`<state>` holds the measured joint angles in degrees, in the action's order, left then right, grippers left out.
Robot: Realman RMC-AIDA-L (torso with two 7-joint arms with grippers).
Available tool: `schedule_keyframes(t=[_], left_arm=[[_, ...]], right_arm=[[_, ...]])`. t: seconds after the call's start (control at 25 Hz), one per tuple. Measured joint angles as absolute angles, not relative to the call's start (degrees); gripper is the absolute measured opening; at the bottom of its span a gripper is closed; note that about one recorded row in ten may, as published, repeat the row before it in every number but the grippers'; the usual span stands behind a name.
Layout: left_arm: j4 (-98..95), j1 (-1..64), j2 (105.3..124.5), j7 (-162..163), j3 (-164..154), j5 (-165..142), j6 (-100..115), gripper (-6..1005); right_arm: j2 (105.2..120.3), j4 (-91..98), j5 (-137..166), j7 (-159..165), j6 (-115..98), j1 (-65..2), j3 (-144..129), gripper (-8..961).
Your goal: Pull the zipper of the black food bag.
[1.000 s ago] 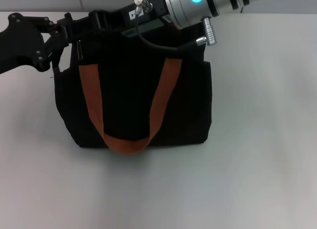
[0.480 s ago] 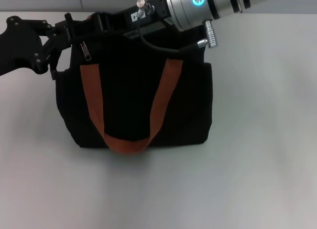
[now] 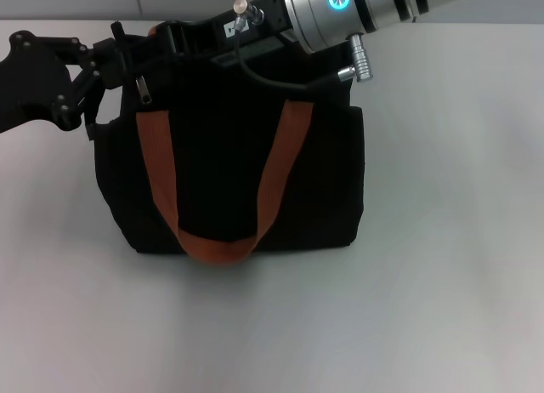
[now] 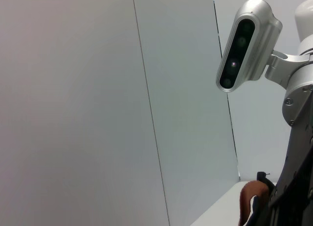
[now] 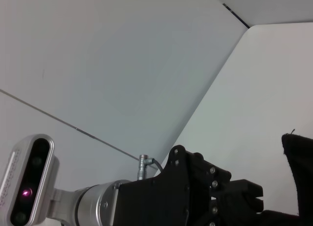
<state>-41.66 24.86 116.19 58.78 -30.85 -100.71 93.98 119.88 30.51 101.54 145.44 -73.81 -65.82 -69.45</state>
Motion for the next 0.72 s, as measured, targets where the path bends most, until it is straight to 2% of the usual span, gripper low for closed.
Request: schedule_keyframes(t=[0.16,0.4,0.48,0.72], left_arm=[[-41.66,24.83,116.23,58.76,-30.85,-100.71,94.03,70],[-41.66,24.54,116.32,58.73,-30.85,-100.71,94.13,73],[-41.66,24.42,116.35,58.72,-30.85,-100.71,94.20,74],[-41.66,24.06,116.35,58.71,-30.85,-100.72,95.12,76]], right_arm=[[119.87,30.61,101.54,145.42,-73.67,-65.81,-69.93,644],[119.85,30.41,101.56,145.39,-73.13,-65.68,-70.29,412],[119.84,30.40,101.50,145.38,-72.75,-65.63,-70.60,278],[119.87,30.40,101.34,145.37,-72.43,-65.57,-70.86,274]])
